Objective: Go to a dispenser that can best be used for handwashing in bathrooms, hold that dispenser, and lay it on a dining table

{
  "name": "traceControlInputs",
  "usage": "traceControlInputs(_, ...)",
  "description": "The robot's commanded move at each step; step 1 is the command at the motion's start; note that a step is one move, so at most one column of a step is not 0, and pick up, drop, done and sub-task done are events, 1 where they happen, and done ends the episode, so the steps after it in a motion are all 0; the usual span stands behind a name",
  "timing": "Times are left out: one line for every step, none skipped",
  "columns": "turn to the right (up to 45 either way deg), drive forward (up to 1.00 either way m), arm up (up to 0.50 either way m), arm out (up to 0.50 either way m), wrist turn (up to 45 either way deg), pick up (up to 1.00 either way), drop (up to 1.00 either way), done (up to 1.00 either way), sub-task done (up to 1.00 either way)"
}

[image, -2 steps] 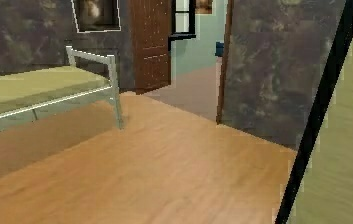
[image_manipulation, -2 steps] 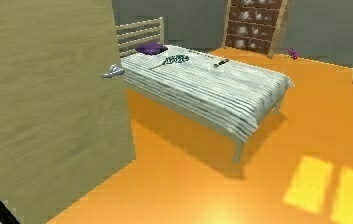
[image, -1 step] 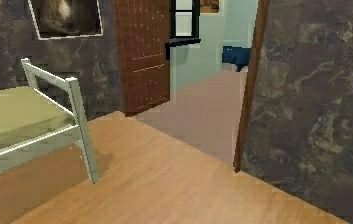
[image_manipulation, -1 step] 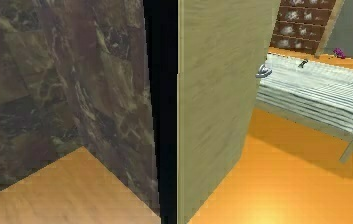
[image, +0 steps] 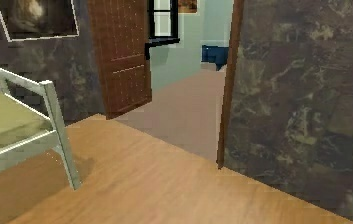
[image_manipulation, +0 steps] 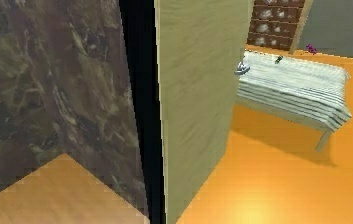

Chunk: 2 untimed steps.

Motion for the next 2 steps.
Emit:
traceControlInputs(0.0, 0.15, 0.00, 0.00, 0.0, 0.00, 0.00, 0.00, 0.00)
traceControlInputs(0.0, 1.00, 0.00, 0.00, 0.0, 0.00, 0.00, 0.00, 0.00)
